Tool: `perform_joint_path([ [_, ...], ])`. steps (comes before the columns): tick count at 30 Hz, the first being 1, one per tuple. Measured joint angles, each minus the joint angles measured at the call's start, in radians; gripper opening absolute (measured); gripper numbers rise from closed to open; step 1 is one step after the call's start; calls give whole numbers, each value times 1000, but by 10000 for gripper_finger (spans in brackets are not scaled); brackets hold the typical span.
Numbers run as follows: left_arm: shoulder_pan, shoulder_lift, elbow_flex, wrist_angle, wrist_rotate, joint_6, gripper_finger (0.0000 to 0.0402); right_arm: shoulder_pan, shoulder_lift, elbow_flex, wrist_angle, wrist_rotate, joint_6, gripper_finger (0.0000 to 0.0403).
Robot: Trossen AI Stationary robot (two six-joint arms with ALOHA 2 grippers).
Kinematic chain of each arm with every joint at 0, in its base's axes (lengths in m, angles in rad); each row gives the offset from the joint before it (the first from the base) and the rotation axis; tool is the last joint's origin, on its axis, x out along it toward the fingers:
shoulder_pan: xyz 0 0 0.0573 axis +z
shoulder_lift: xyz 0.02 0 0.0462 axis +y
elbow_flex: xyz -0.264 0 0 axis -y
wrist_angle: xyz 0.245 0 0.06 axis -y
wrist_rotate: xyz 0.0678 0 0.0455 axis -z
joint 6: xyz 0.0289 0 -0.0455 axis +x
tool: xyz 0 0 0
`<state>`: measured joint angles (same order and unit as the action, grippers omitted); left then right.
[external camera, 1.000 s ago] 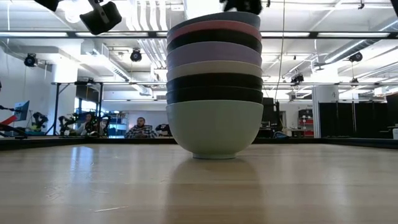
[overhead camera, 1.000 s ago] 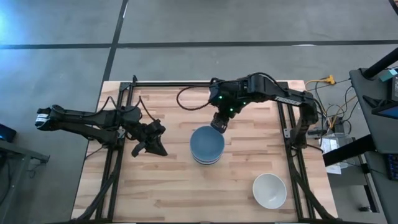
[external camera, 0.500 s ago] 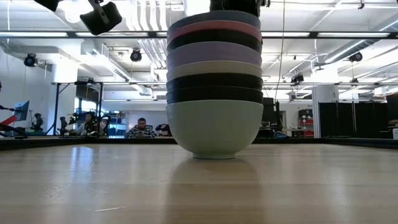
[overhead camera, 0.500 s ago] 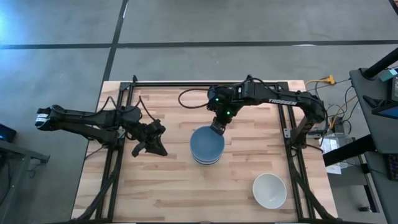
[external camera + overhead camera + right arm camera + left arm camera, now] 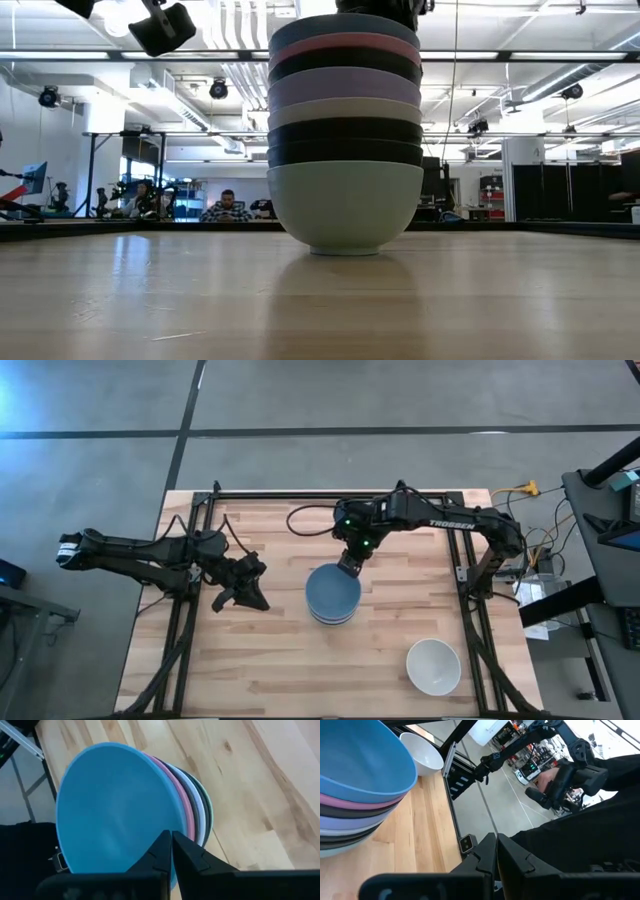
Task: Nest bowls inside each other
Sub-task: Stack the blue bowl on the pink bowl, then stack the white bowl on the blue bowl
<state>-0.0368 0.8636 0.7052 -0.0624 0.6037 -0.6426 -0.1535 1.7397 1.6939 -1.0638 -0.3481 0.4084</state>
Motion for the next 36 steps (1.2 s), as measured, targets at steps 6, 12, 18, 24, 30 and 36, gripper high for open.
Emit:
perform_joint_path([
  [6, 0, 0, 0, 0, 0, 4, 0, 0, 0, -1, 140, 0, 11, 8],
  [12, 0, 12, 0, 1, 5, 4, 0, 0, 46, -3, 145, 0, 16, 8],
  [18, 0, 34, 0, 0, 5, -5, 0, 1, 68, 5, 125, 1, 44, 8],
  [24, 0, 40, 0, 0, 5, -6, 0, 19, -42, 52, 75, 10, 29, 8],
  [30, 0, 41, 0, 1, 5, 8, 0, 149, -249, -12, -182, 96, 4, 8],
  [36, 0, 65, 0, 3, -42, 165, 0, 438, -503, -243, -199, 401, 394, 8],
])
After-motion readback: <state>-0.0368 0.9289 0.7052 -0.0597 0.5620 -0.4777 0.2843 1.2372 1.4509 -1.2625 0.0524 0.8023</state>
